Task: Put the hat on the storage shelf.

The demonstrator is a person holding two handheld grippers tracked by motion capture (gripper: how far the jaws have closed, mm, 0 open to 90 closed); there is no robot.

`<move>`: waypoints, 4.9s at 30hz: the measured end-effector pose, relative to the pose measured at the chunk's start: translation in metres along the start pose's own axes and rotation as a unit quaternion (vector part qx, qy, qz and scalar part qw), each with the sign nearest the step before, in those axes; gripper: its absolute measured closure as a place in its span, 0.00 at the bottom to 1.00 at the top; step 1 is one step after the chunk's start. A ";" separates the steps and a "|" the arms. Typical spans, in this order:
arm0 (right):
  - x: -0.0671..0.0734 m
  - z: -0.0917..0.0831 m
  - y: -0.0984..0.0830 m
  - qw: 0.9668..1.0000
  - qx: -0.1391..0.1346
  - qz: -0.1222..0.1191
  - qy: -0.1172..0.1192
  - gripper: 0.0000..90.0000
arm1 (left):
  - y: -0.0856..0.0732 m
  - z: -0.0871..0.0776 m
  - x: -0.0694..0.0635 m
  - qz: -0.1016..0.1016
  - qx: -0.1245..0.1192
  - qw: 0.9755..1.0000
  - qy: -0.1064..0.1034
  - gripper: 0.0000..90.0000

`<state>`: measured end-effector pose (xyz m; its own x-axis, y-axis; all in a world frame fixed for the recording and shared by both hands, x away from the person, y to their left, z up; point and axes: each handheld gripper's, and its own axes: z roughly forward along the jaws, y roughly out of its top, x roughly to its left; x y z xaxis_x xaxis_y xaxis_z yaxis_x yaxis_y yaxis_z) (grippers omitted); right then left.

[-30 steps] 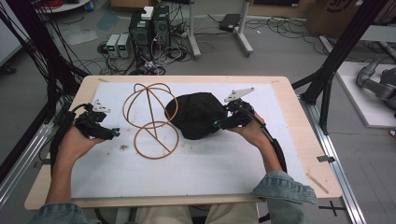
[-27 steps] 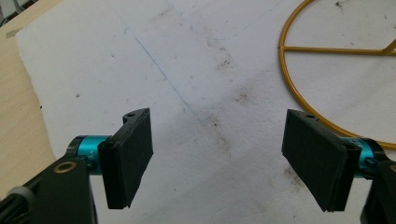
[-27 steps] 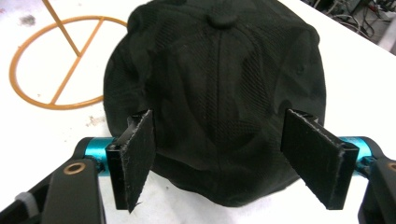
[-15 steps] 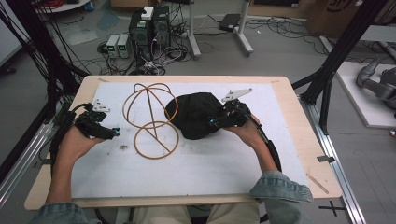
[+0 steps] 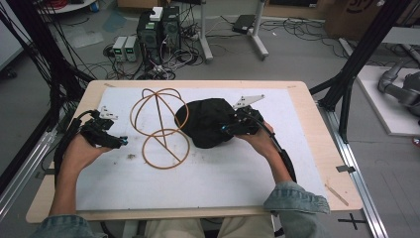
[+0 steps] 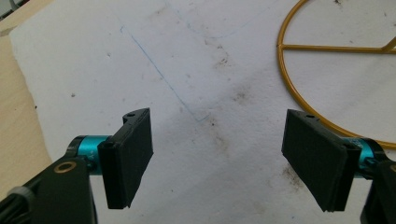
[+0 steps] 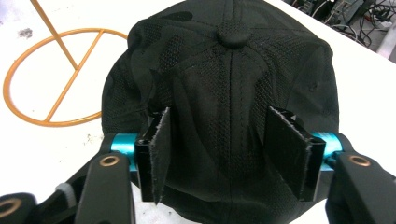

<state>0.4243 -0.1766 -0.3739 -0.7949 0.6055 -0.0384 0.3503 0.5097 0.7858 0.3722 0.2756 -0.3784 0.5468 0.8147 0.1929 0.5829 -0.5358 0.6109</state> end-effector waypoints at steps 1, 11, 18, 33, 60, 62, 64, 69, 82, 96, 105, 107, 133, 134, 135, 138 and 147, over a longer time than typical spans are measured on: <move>0.001 0.001 0.000 1.000 0.002 0.002 0.001 0.50 | 0.001 -0.001 0.000 -0.001 -0.001 1.000 0.003 0.28; 0.002 0.002 -0.002 1.000 -0.003 -0.007 -0.009 0.62 | 0.001 -0.002 0.000 -0.004 -0.004 1.000 0.001 0.28; 0.003 0.000 -0.001 1.000 -0.004 -0.010 -0.018 0.70 | 0.001 0.000 0.001 -0.001 -0.001 1.000 -0.002 0.28; 0.008 -0.001 0.001 0.999 -0.001 -0.031 -0.040 0.90 | 0.000 0.001 0.002 -0.006 0.000 1.000 0.001 0.28; 0.010 -0.019 0.007 0.995 -0.065 -0.021 -0.074 0.95 | 0.002 -0.001 0.002 -0.004 -0.003 1.000 0.004 0.28; 0.010 -0.020 0.008 0.994 -0.070 -0.020 -0.077 0.95 | 0.003 -0.001 0.001 -0.003 -0.001 1.000 0.004 0.28; 0.009 -0.022 0.008 0.994 -0.078 -0.013 -0.076 0.96 | 0.003 0.000 0.001 -0.002 -0.001 1.000 0.003 0.28; 0.005 -0.030 0.009 0.993 -0.094 0.000 -0.078 0.96 | 0.002 0.000 0.002 -0.004 -0.001 1.000 0.003 0.28; 0.004 -0.033 0.024 0.990 -0.114 0.022 -0.081 0.96 | 0.002 0.000 0.003 -0.005 -0.001 1.000 0.000 0.28; -0.005 -0.043 0.051 0.981 -0.149 0.078 -0.097 0.96 | 0.004 0.000 0.002 -0.005 -0.005 1.000 -0.003 0.28; -0.006 -0.049 0.068 0.972 -0.175 0.111 -0.106 0.96 | 0.005 0.000 0.001 -0.003 -0.006 1.000 -0.006 0.28; -0.006 -0.050 0.072 0.971 -0.180 0.118 -0.105 0.96 | 0.005 0.000 0.002 -0.003 -0.006 1.000 -0.006 0.28; -0.002 -0.066 0.131 0.950 -0.248 0.172 -0.078 0.96 | 0.006 -0.001 0.002 -0.003 -0.010 1.000 -0.009 0.28; -0.002 -0.066 0.132 0.949 -0.251 0.176 -0.076 0.96 | 0.006 -0.001 0.002 -0.003 -0.010 1.000 -0.009 0.28; -0.002 -0.066 0.132 0.949 -0.251 0.176 -0.076 0.96 | 0.007 -0.001 0.002 -0.002 -0.009 1.000 -0.009 0.28; -0.001 -0.068 0.136 0.946 -0.259 0.181 -0.065 0.96 | 0.007 -0.002 0.002 -0.002 -0.009 1.000 -0.008 0.28; 0.002 -0.070 0.143 0.943 -0.279 0.179 -0.040 0.96 | 0.007 -0.001 0.002 -0.004 -0.009 1.000 -0.008 0.28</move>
<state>0.4378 -0.1454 -0.2183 -0.6268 0.7338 0.2622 0.2567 -0.1233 0.9586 0.3767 0.2741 -0.3726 0.5518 0.8151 0.1766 0.5755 -0.5254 0.6267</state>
